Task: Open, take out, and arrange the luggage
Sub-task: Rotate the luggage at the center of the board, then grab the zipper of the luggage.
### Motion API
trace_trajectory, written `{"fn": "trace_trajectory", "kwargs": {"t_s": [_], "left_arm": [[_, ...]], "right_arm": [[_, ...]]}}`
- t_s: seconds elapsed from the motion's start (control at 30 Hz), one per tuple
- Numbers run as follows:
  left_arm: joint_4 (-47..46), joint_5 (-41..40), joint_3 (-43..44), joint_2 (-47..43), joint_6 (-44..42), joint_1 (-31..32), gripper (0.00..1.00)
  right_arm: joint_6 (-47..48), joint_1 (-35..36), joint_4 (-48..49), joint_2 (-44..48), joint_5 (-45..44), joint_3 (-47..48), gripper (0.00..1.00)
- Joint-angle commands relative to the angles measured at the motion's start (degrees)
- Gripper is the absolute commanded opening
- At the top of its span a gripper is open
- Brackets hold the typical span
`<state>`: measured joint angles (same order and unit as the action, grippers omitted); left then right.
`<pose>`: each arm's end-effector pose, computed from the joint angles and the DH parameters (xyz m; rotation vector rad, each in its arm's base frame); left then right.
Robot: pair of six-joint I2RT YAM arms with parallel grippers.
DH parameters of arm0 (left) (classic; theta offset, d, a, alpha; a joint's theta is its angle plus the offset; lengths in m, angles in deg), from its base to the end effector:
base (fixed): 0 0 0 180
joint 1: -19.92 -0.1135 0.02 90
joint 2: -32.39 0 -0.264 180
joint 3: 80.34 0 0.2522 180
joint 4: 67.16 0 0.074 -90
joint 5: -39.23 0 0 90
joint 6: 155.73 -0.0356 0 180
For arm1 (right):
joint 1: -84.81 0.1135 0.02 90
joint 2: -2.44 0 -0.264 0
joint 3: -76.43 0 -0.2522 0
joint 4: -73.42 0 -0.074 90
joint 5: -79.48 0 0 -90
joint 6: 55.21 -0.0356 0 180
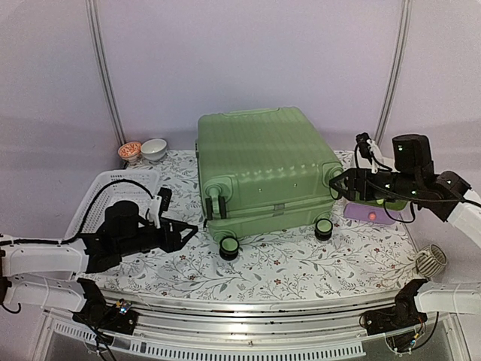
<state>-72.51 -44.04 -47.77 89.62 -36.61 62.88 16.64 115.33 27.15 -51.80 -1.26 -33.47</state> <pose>0.1505 -0.1458 0.1941 0.3276 1.9986 -0.9406 0.1715 0.1077 0.3414 -0.3332 2.1422 0.6708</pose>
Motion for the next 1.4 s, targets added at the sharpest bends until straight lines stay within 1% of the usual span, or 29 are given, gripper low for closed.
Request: {"fn": "trace_trajectory", "kwargs": {"t_s": [0.0,0.07,0.2,0.43,0.63,0.77,0.87,1.0,1.07,1.13,1.23,1.37], "left_arm": [[-2.1,-6.2,1.1,3.4,-3.5,2.3,0.54],[-2.3,-7.7,1.8,4.7,-4.2,3.0,0.53],[-2.1,-9.3,3.9,7.8,-5.8,3.3,0.50],[-2.2,-7.5,8.2,15.4,-6.7,3.3,0.50],[-2.2,-6.9,10.7,20.3,-6.6,3.4,0.48],[-2.5,-6.8,11.2,21.6,-6.6,3.3,0.40],[-3.2,-5.5,11.0,21.8,-7.2,3.3,0.27],[-3.2,-1.7,11.4,21.9,-8.6,3.4,0.09],[-2.4,0.1,11.6,22.0,-8.8,3.3,0.03],[-2.5,1.8,11.5,22.2,-8.8,3.3,0.00],[-3.4,4.2,11.0,22.5,-8.5,3.3,0.00],[-8.1,11.5,9.6,23.1,-7.3,3.4,0.00]], "right_arm": [[-2.6,0.9,5.1,1.1,6.7,-1.6,0.77],[-3.0,1.1,6.1,1.3,7.4,-2.1,0.77],[-3.7,1.4,8.3,1.4,8.5,-3.7,0.77],[-5.3,2.2,13.0,0.2,10.1,-6.4,0.76],[-6.8,6.2,17.7,-2.7,10.9,-6.3,0.75],[-6.4,8.3,18.7,-5.8,10.1,-4.6,0.75],[-6.3,9.6,20.7,-8.3,9.7,-4.3,0.75],[-7.0,11.9,23.6,-12.7,7.9,-3.7,0.74],[-6.9,13.1,24.3,-15.0,6.7,-2.6,0.74],[-6.7,14.2,25.0,-17.2,5.8,-1.4,0.74],[-6.4,15.9,27.0,-20.3,5.2,-0.1,0.73],[-6.3,17.4,30.4,-24.9,5.3,1.3,0.72]]}}
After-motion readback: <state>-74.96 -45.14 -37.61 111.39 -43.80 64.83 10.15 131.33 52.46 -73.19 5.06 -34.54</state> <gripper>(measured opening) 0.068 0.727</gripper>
